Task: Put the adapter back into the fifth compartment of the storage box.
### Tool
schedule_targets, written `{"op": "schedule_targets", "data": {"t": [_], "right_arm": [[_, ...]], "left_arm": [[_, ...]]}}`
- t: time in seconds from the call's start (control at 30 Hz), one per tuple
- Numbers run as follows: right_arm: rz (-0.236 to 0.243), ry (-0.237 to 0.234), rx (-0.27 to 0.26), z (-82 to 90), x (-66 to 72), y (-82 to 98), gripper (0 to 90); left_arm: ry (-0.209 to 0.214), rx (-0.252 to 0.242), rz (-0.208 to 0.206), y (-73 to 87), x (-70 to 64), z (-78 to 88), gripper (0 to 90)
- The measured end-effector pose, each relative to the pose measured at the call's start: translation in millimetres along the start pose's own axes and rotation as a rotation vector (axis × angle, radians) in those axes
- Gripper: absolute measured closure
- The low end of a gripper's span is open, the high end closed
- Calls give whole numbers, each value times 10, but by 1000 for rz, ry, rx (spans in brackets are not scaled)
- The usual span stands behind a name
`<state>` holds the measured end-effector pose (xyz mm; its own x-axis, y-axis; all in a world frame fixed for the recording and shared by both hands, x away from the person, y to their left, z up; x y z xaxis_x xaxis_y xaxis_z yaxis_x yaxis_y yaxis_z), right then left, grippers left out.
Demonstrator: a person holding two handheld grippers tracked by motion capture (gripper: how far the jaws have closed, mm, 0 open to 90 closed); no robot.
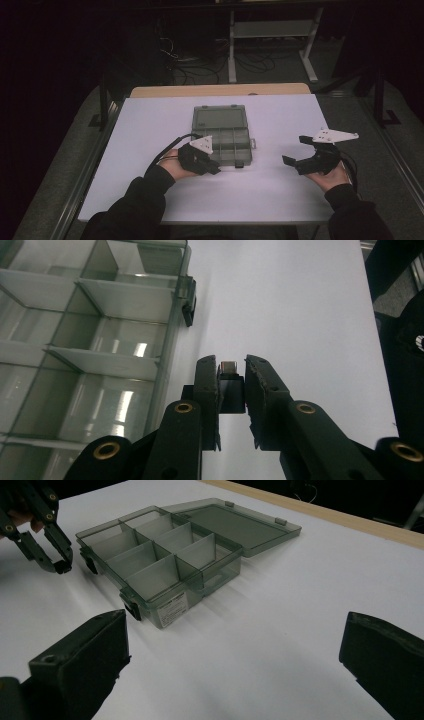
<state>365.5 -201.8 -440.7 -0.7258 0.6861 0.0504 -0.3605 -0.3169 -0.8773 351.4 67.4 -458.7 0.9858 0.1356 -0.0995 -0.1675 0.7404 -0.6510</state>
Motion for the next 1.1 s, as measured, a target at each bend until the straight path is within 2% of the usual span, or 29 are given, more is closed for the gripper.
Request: {"op": "schedule_targets", "data": {"t": [0.53, 1.1], "right_arm": [[-1, 0, -1, 0, 0, 0, 0], [-1, -1, -1, 0, 1, 0, 0]], "left_arm": [[-39, -59, 22, -49, 113, 269, 763], [-83, -90, 43, -52, 239, 462, 764]]}}
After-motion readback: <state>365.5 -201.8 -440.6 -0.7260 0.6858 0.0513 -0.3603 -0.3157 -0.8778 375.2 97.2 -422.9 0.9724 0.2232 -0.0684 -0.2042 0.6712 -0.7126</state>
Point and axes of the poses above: each handheld gripper's, and its own axes: z roughly backward along the jaws, y roughly out of its underside, x roughly to its left, the point moved 9 cm from there along -z, roughly forward along the jaws, and after that the axes turned 3 degrees about z, right-handed, at the moved point
